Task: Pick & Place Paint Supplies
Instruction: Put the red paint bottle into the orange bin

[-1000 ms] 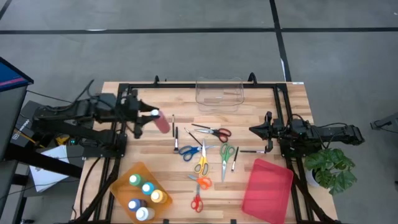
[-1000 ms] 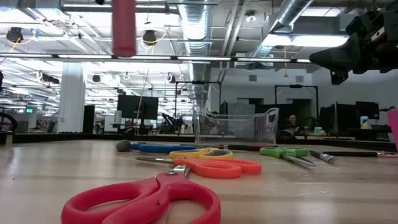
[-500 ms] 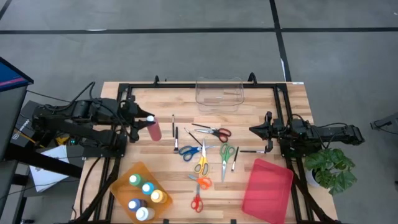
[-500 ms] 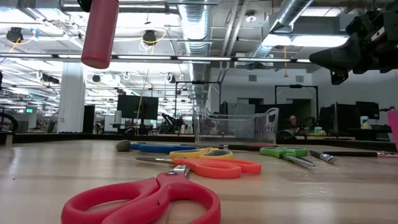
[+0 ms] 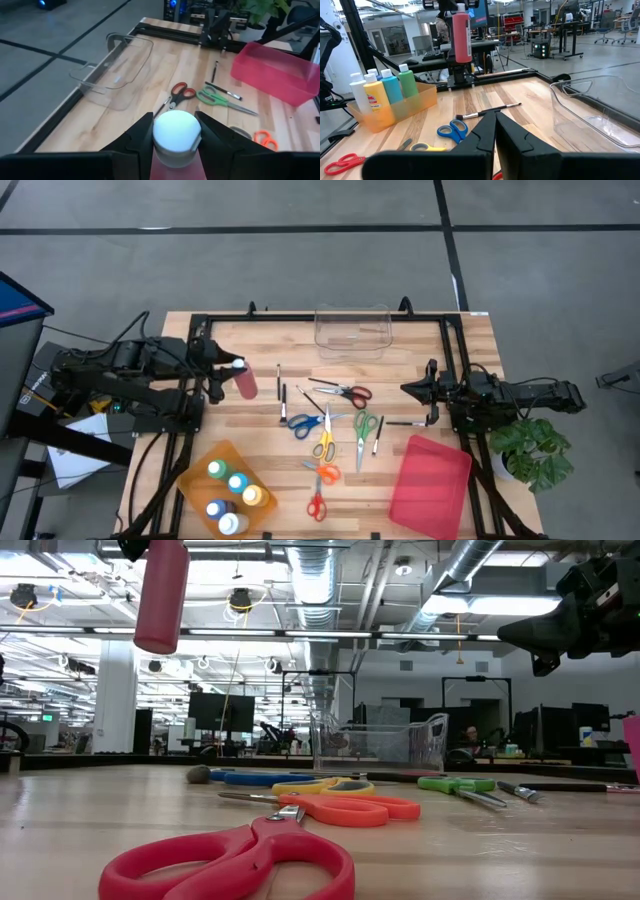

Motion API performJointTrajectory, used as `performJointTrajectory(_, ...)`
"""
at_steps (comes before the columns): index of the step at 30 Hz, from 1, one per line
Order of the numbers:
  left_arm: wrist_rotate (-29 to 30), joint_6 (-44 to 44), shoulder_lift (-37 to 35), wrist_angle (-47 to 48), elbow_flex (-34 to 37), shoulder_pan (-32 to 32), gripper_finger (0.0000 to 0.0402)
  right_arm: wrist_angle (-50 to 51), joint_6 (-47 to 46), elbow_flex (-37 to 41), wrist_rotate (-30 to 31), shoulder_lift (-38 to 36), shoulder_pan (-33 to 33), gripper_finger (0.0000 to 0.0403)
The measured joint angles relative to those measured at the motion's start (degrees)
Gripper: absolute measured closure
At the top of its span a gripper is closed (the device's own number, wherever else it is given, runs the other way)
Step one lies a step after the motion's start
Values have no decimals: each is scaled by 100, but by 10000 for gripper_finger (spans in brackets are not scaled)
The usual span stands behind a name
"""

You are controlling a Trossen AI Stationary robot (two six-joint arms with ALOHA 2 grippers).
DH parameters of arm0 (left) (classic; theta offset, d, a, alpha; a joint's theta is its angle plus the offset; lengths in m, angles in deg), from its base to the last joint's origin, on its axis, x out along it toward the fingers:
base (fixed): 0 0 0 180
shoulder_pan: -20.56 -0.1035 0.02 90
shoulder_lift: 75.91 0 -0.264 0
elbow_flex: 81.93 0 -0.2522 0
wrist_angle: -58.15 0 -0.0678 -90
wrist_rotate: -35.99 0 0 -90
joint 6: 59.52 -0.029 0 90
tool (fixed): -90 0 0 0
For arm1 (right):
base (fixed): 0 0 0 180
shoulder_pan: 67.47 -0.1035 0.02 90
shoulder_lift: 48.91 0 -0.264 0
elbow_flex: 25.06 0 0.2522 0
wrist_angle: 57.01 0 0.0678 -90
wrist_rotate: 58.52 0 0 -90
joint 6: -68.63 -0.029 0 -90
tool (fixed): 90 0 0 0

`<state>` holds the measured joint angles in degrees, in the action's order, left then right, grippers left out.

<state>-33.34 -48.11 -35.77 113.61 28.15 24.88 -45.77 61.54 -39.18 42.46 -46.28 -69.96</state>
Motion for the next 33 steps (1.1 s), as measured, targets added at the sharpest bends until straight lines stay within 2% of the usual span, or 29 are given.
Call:
performJointTrajectory(6, -6, 64, -4, -11, 0, 2, 286, 0, 0, 0, 0, -1, 0, 395)
performJointTrajectory(24, -20, -506, -4, -186, 0, 2, 286, 0, 0, 0, -1, -1, 2, 395)
performJointTrajectory(28, -315, -485, -87, -163, -3, 0, 280, 0, 0, 0, 0, -1, 2, 395)
performJointTrajectory(33, -324, -479, -274, -94, -4, 2, 286, -1, 0, 0, -1, 1, 2, 395)
